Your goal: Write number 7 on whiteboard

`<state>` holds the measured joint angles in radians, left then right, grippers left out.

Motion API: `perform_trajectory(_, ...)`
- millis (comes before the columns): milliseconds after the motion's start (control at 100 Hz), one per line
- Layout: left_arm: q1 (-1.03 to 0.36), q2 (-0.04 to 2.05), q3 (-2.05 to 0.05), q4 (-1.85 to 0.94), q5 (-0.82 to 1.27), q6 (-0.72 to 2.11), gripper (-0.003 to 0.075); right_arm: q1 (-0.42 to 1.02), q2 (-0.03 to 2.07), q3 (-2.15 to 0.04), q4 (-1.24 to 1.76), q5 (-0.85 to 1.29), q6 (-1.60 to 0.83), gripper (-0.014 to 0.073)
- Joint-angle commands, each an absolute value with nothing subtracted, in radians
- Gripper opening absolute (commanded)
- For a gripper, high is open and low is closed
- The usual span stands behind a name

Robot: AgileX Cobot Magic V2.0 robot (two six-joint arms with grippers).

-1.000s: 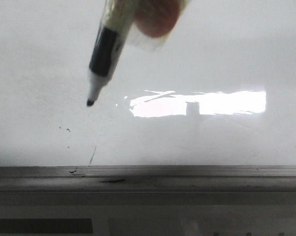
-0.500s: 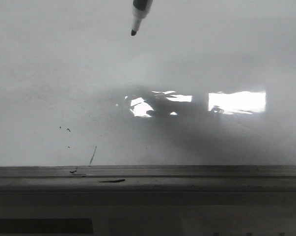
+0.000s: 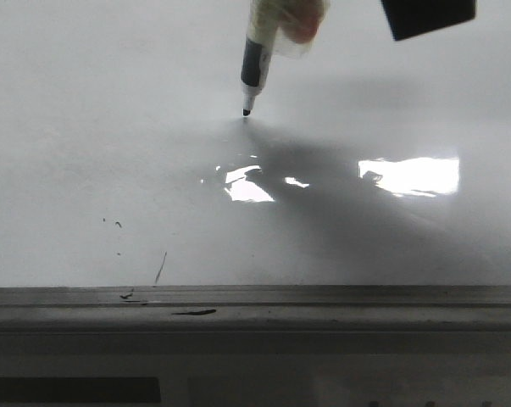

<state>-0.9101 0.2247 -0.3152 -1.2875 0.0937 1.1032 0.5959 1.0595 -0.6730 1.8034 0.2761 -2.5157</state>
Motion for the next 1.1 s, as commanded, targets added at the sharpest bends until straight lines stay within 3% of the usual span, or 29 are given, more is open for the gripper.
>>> perform_trajectory(0, -0.915, 0.235, -0.343, -1.303, 0.095, 1.095, -0.0020, 0.597, 1.052, -0.708, 1.865, 0.274, -2.536, -0.0057)
perform_trajectory(420, -0.915, 0.235, -0.342, -1.303, 0.106, 1.095, -0.0020, 0.597, 1.099, -0.708, 1.865, 0.167, -2.535, -0.0057)
perform_trajectory(920, -0.915, 0.235, -0.341, -1.303, 0.106, 1.095, -0.0020, 0.597, 1.006, -0.704, 1.865, -0.051, -2.490, -0.0071)
perform_trajectory(1090, -0.915, 0.236, -0.341, -1.303, 0.106, 1.095, -0.0020, 0.604, 1.006, -0.642, 1.865, -0.037, -2.351, -0.0071)
